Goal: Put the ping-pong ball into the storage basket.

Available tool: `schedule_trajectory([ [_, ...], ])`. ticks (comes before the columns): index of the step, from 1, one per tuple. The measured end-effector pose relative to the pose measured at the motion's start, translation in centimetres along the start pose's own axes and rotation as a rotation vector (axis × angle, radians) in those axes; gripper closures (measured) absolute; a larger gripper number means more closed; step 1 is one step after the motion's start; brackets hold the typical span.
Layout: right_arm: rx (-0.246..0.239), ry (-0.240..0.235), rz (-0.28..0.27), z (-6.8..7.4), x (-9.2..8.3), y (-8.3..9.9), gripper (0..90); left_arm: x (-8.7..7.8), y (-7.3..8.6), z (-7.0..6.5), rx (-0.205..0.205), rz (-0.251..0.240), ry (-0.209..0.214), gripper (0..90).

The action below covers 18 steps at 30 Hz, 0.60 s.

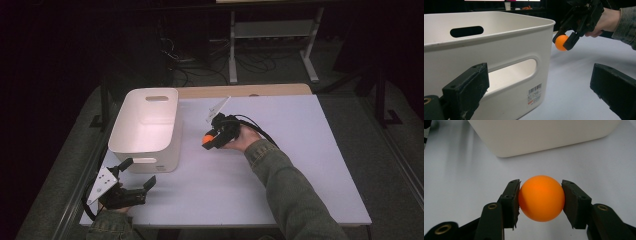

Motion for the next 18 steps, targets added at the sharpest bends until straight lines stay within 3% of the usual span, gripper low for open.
schedule_trajectory([
  [18, -0.035, -0.01, -0.004, 0.8, -1.2, -2.4, 49.6, 0.0, 0.0, 0.0, -0.003, -0.002, 0.0, 1.6],
])
Point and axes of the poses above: each handheld gripper's, and its own axes: x roughly forward along the jaws, y roughly out of its underside, z roughly to its left, the point moved 9 cm from there along x, roughly forward along the jaws, and after that the axes turned 5 degrees about x, right-handed, at the moved point
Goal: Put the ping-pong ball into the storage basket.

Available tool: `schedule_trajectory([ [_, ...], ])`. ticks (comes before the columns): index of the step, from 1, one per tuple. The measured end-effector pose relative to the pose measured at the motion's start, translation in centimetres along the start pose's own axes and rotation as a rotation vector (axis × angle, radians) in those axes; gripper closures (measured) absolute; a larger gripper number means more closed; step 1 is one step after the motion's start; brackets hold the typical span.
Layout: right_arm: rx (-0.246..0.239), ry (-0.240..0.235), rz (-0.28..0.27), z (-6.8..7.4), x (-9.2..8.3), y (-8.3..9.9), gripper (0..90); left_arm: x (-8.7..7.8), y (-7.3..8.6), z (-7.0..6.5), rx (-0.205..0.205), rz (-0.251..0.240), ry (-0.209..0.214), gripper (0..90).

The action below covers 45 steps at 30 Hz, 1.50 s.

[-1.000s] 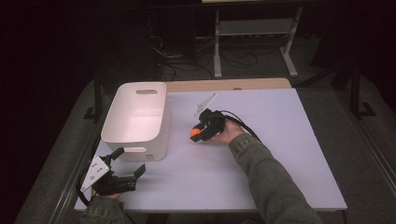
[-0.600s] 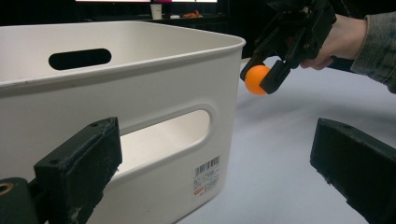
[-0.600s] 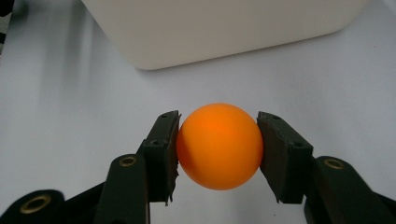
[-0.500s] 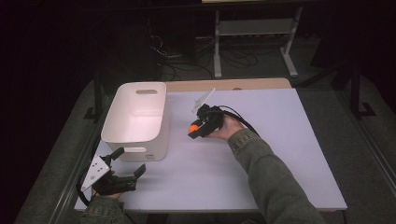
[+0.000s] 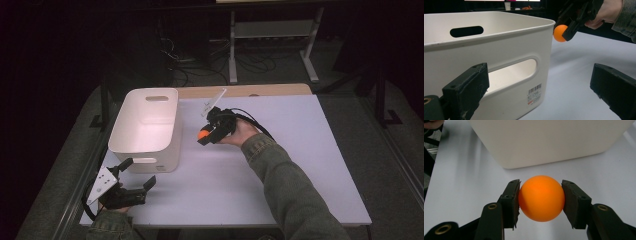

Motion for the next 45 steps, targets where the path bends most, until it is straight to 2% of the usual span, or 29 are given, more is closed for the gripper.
schedule_trajectory([
  [9, -0.008, 0.004, 0.003, 0.2, -0.6, -0.8, 49.6, 0.0, 0.0, 0.0, -0.001, 0.0, 0.001, 1.6],
  [13, -0.033, 0.012, 0.005, 0.3, -0.9, -1.4, 49.5, 0.0, 0.0, 0.0, -0.001, 0.0, 0.001, 1.6],
  [34, -0.08, 0.025, 0.014, 0.9, -2.1, -4.4, 49.5, 0.0, 0.0, 0.0, -0.001, -0.002, 0.003, 1.6],
  [41, -0.088, 0.023, -0.015, 1.1, -2.9, -5.6, 49.6, 0.0, 0.0, 0.0, -0.001, -0.003, 0.004, 1.6],
  [45, -0.091, 0.026, -0.01, 1.1, -3.1, -5.9, 49.6, 0.0, 0.0, 0.0, -0.002, -0.002, 0.004, 1.6],
])
Point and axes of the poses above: each handheld gripper's, and its own axes: x roughly forward along the jaws, y roughly out of its underside, z roughly to its left, the point moved 9 cm from there along x, roughly forward along the jaws, and after that the axes turned 5 degrees about x, right-handed, at the moved point
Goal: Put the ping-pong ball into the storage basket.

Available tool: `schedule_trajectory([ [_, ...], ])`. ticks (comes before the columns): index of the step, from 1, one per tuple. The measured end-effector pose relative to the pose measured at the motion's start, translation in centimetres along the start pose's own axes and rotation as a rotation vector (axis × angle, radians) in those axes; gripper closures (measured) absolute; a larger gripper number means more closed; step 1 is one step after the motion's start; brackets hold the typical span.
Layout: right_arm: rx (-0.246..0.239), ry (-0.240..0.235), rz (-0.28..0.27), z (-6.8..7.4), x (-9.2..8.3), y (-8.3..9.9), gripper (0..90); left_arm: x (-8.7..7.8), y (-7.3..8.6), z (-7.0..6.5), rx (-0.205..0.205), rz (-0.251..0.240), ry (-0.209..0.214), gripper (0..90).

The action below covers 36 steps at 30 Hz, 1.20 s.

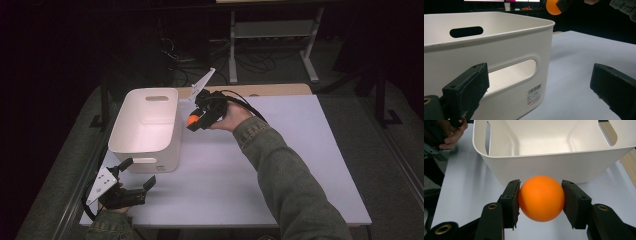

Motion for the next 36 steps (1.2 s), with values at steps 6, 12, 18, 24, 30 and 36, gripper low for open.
schedule_trajectory([
  [6, -0.011, 0.004, 0.003, 0.0, -0.3, -0.6, 49.6, 0.0, 0.0, 0.0, 0.001, 0.001, 0.0, 1.6],
  [12, -0.034, 0.013, 0.003, 0.2, -0.7, -1.9, 49.6, 0.0, 0.0, 0.0, 0.002, 0.001, 0.002, 1.6],
  [18, -0.052, 0.008, 0.01, 0.4, -0.7, -2.8, 49.6, 0.0, 0.0, 0.0, 0.002, 0.002, 0.003, 1.6],
  [24, -0.066, 0.008, 0.016, 0.6, -0.6, -3.7, 49.6, 0.0, 0.0, 0.0, 0.001, 0.003, 0.004, 1.6],
  [30, -0.088, 0.007, 0.02, 1.1, -0.4, -5.0, 49.6, 0.0, 0.0, 0.0, 0.0, 0.0, 0.004, 1.6],
  [36, -0.098, 0.006, 0.024, 1.3, -0.2, -5.6, 49.6, -0.1, 0.0, 0.0, 0.0, 0.0, 0.003, 1.6],
])
Point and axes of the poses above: each handheld gripper's, and its own axes: x roughly forward along the jaws, y roughly out of its underside, z roughly to its left, the point moved 9 cm from there along x, roughly forward along the jaws, and after that the axes turned 5 degrees about x, right-handed, at the moved point
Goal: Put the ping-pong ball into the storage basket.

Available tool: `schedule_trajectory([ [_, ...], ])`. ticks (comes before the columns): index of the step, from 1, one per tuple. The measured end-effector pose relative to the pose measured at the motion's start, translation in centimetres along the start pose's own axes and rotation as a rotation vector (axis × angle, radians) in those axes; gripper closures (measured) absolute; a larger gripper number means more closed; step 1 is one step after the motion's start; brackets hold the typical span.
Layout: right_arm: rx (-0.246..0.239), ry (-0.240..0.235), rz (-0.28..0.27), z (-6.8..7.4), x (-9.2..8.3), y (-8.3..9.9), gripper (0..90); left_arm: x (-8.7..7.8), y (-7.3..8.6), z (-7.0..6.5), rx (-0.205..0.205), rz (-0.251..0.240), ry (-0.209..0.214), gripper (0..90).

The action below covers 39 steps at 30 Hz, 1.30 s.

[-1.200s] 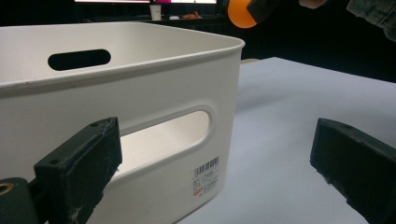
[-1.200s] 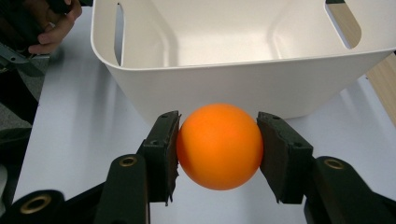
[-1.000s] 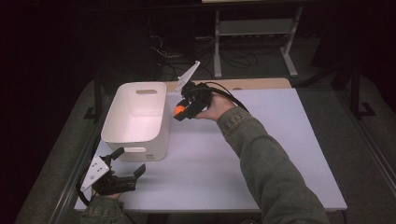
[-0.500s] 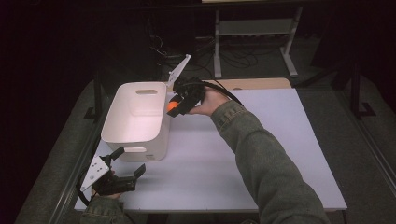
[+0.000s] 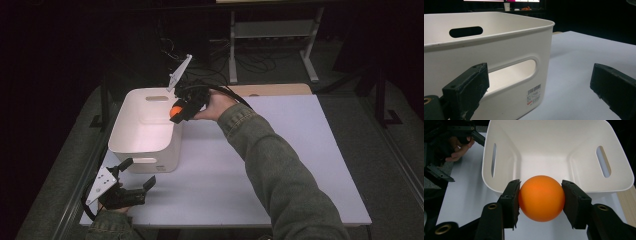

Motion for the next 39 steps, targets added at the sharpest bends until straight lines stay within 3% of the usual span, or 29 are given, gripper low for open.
schedule_trajectory([
  [39, -0.026, -0.047, 0.011, 0.1, 3.7, -2.9, 49.6, -0.1, 0.0, 0.1, -0.008, -0.006, 0.001, 1.6],
])
Point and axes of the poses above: each handheld gripper's, and its own axes: x roughly forward along the jaws, y roughly out of its underside, z roughly to its left, the point moved 9 cm from there along x, roughly forward along the jaws, and after that the axes turned 5 degrees about x, right-handed, at the moved point
